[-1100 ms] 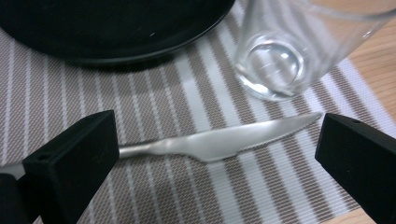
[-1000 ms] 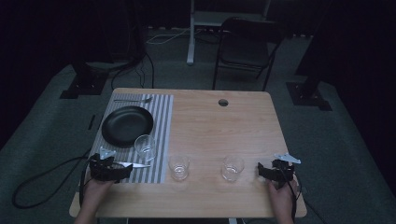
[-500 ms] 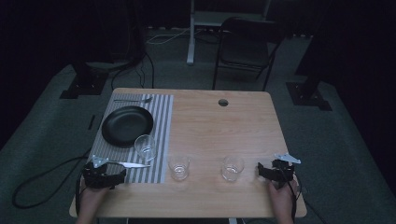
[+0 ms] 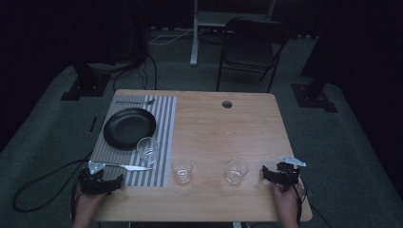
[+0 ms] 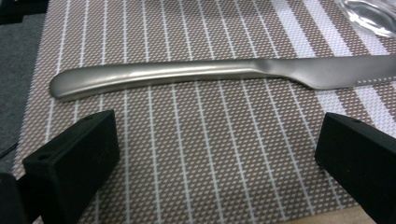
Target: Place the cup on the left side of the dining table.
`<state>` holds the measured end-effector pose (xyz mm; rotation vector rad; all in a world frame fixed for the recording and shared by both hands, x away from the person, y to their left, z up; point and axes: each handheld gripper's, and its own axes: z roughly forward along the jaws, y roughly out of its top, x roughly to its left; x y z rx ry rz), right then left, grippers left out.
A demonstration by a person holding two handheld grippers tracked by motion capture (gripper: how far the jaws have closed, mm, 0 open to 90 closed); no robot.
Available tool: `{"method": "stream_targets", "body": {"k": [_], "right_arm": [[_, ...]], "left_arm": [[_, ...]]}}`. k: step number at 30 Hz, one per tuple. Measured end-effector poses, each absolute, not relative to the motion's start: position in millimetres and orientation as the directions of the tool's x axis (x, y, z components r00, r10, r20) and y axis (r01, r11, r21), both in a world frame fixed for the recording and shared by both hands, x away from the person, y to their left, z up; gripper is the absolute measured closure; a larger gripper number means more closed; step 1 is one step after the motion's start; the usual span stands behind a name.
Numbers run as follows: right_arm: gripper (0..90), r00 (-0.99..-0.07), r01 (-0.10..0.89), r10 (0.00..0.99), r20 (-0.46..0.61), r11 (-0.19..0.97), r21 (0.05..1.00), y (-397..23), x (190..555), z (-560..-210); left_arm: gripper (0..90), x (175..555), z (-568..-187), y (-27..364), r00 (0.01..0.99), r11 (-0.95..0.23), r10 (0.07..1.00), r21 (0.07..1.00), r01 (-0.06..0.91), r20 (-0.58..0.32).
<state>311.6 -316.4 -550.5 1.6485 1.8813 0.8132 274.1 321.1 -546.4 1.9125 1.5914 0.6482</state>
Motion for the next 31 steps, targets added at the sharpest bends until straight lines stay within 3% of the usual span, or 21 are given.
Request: {"method": "stream_targets", "body": {"k": [31], "right_arm": [[11.9, -0.137, 0.688, 0.99, 0.012, 0.086, 0.721, -316.5, 311.6, -550.5]], "left_arm": [[0.2, 274.5, -546.4, 323.8, 0.195, -0.15, 0.981, 0.688, 0.71, 0.012]]}}
